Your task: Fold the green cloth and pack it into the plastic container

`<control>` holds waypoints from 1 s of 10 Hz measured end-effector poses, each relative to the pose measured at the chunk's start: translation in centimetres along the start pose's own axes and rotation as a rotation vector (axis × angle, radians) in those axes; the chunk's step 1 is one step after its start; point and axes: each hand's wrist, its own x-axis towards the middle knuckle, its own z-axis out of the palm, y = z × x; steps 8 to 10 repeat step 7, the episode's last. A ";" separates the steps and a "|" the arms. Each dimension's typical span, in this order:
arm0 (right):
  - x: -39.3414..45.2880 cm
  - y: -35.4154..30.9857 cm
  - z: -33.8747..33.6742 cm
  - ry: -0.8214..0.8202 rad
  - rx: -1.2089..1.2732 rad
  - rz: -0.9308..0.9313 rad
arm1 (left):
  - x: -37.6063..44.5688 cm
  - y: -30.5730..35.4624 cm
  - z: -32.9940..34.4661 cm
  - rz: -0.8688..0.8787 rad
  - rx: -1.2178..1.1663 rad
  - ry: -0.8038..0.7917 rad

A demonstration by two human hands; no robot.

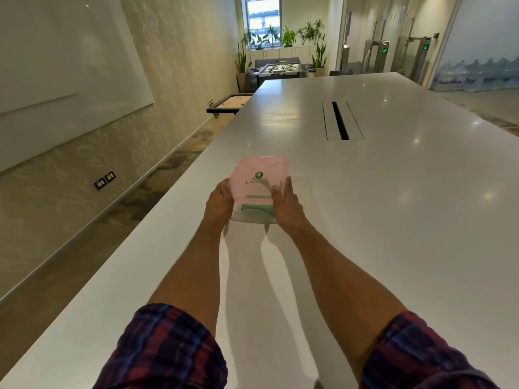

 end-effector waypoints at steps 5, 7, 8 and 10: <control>-3.5 3.5 -7.5 0.291 -0.736 -0.347 | -5.9 3.4 2.9 0.514 0.670 0.308; -6.4 6.8 -12.6 0.445 -0.850 -0.367 | -9.7 4.4 7.0 0.699 0.642 0.227; -6.4 6.8 -12.6 0.445 -0.850 -0.367 | -9.7 4.4 7.0 0.699 0.642 0.227; -6.4 6.8 -12.6 0.445 -0.850 -0.367 | -9.7 4.4 7.0 0.699 0.642 0.227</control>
